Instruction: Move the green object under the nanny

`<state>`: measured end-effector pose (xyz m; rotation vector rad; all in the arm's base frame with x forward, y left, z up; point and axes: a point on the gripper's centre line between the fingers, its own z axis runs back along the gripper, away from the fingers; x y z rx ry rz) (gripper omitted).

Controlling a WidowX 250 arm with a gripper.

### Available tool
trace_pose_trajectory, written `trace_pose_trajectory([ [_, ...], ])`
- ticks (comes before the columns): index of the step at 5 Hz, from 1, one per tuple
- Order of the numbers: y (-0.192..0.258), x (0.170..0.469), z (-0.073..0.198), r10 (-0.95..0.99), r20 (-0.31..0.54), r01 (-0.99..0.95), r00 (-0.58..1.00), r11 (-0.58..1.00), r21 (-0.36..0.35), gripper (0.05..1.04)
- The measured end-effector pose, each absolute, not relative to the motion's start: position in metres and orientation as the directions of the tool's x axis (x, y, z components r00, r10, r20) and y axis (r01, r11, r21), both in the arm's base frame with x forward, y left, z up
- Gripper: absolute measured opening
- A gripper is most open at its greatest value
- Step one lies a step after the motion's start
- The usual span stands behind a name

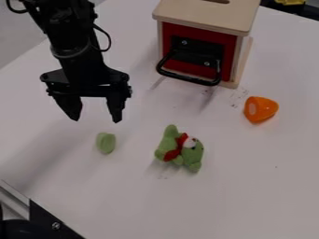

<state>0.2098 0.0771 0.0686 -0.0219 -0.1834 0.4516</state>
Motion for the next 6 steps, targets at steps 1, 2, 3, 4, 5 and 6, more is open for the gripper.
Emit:
trace_pose_trajectory([
  [1, 0.074, 0.206, 0.063, 0.435, 0.149, -0.43, 0.888, 0.901, -0.061, 0.999],
  [2, 0.062, 0.198, 0.071, 0.416, 0.152, -0.41, 0.896, 0.909, -0.071, 0.999],
  [3, 0.049, 0.195, 0.076, 0.377, 0.164, -0.369, 0.911, 0.926, -0.077, 0.999],
  [4, 0.026, 0.192, 0.074, 0.313, 0.164, -0.302, 0.935, 0.949, -0.086, 0.999],
  [5, 0.005, 0.193, 0.06, 0.251, 0.155, -0.239, 0.955, 0.966, -0.093, 0.999],
  [6, -0.008, 0.2, 0.039, 0.223, 0.129, -0.214, 0.966, 0.974, -0.079, 0.999],
])
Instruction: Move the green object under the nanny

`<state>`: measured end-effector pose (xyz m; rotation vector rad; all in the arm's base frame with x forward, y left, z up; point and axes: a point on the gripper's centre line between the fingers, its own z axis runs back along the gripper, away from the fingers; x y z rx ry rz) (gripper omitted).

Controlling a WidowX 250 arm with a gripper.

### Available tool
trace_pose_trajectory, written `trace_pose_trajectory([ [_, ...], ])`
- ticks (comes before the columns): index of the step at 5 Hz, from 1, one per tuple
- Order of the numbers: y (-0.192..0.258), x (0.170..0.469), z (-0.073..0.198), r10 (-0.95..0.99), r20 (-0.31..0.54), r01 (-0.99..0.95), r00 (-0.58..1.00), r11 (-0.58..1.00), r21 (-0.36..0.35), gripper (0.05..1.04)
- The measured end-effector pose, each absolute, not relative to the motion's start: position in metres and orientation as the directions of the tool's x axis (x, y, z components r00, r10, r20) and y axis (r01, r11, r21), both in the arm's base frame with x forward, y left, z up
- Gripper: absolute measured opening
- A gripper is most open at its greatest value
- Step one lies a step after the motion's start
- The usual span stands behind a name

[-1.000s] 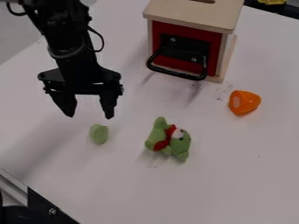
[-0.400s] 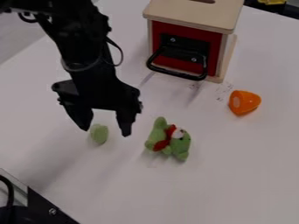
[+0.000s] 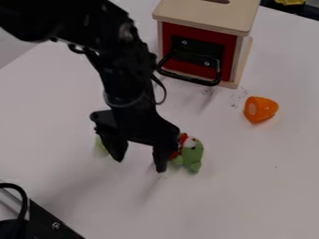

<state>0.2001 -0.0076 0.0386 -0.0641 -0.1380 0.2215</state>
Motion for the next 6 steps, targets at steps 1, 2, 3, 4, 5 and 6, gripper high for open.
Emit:
trace_pose_trajectory([
  [1, -0.013, 0.203, 0.022, 0.21, 0.111, -0.205, 0.971, 0.977, -0.055, 0.999],
  [2, -0.017, 0.214, 0.011, 0.203, 0.107, -0.199, 0.973, 0.979, -0.045, 0.946],
  [3, -0.023, 0.225, 0.006, 0.199, 0.112, -0.192, 0.974, 0.979, -0.07, 0.767],
  [4, -0.027, 0.23, 0.005, 0.178, 0.114, -0.168, 0.977, 0.981, -0.094, 0.462],
  [5, -0.027, 0.235, 0.008, 0.185, 0.123, -0.171, 0.975, 0.978, -0.119, 0.229],
  [6, -0.029, 0.234, 0.008, 0.169, 0.118, -0.153, 0.978, 0.98, -0.13, 0.118],
])
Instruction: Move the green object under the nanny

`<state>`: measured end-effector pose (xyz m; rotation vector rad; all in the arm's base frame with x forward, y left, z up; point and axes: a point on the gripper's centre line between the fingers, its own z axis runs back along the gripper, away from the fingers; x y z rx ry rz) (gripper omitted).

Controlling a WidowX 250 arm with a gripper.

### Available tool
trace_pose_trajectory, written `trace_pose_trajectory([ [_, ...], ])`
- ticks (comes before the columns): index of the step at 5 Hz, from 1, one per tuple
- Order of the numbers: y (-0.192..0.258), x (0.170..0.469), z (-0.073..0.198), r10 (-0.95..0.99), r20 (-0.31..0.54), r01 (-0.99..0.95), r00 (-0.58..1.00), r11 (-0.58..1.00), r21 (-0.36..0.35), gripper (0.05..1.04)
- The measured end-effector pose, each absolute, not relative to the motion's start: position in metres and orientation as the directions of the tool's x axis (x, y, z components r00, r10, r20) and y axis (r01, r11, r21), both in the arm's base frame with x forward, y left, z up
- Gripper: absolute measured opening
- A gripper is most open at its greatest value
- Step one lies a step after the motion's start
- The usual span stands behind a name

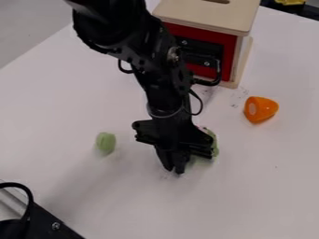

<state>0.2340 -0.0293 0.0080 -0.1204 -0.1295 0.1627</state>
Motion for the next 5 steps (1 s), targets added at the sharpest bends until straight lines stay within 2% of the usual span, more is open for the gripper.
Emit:
trace_pose_trajectory([
  [1, -0.027, 0.232, 0.011, 0.166, 0.108, -0.151, 0.98, 0.979, -0.138, 0.087],
  [3, -0.006, 0.216, 0.05, 0.173, 0.143, -0.147, 0.975, 0.974, -0.172, 0.086],
  [4, 0.028, 0.208, 0.07, 0.276, 0.171, -0.245, 0.946, 0.952, -0.183, 0.086],
  [5, 0.075, 0.219, 0.09, 0.438, 0.204, -0.405, 0.876, 0.895, -0.186, 0.086],
])
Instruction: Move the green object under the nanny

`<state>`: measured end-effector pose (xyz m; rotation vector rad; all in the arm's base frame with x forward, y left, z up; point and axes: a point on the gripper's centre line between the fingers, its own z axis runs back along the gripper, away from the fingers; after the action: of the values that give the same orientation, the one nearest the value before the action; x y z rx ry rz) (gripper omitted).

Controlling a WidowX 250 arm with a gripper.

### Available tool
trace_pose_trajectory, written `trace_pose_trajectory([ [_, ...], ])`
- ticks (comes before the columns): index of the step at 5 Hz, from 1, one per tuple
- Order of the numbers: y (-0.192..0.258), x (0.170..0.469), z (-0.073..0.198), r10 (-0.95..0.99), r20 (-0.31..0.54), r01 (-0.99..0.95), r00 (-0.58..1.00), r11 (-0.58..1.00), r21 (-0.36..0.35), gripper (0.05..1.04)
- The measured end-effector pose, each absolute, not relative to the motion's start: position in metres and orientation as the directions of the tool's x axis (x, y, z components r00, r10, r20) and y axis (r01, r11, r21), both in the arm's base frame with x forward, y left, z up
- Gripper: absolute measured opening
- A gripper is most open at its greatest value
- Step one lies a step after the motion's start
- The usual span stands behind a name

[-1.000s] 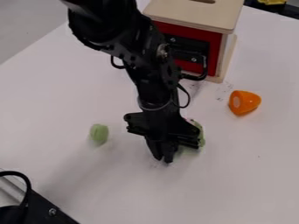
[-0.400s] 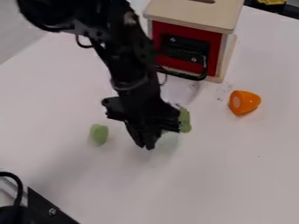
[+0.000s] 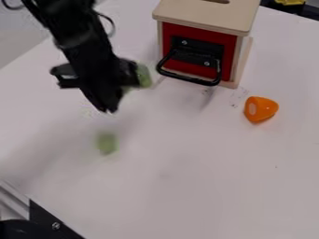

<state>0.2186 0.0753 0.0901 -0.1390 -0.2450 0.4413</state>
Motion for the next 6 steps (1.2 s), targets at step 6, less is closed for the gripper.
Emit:
trace_pose_trajectory([
  [6, 0.208, 0.299, 0.016, 0.662, 0.148, -0.657, 0.734, 0.749, -0.093, 0.107],
])
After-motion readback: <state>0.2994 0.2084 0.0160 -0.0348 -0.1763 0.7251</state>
